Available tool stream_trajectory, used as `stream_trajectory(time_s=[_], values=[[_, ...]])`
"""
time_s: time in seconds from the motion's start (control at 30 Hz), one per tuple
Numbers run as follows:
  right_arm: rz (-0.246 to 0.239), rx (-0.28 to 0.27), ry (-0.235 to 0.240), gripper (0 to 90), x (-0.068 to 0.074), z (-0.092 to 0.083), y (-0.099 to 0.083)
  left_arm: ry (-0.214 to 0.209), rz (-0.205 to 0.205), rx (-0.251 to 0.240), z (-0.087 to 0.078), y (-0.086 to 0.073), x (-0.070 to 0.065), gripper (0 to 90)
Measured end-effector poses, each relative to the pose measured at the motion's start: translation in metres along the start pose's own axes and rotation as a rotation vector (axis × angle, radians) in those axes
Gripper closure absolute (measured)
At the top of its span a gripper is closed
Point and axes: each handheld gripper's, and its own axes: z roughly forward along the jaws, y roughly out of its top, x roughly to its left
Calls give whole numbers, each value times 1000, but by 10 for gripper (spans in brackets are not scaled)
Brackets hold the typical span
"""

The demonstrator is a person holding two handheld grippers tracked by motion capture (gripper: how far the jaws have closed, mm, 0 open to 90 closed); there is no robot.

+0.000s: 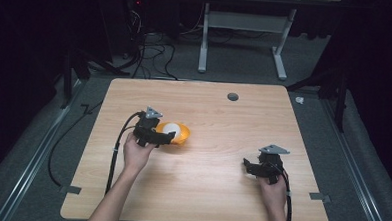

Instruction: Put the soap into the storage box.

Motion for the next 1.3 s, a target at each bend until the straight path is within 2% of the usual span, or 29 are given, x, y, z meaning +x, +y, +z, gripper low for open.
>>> stream_trajectory(time_s=[0.53,0.97,1.13,1.3], values=[[0,0,0,227,0,0,0,-23,17,-15,-13,-5,-3,198],[1,0,1,227,0,0,0,-23,15,-36,-27,-11,-3,198],[0,0,1,227,0,0,0,-21,17,-30,-32,-13,-2,198],[-2,-1,2,227,0,0,0,-42,8,-44,-41,-14,-4,197]])
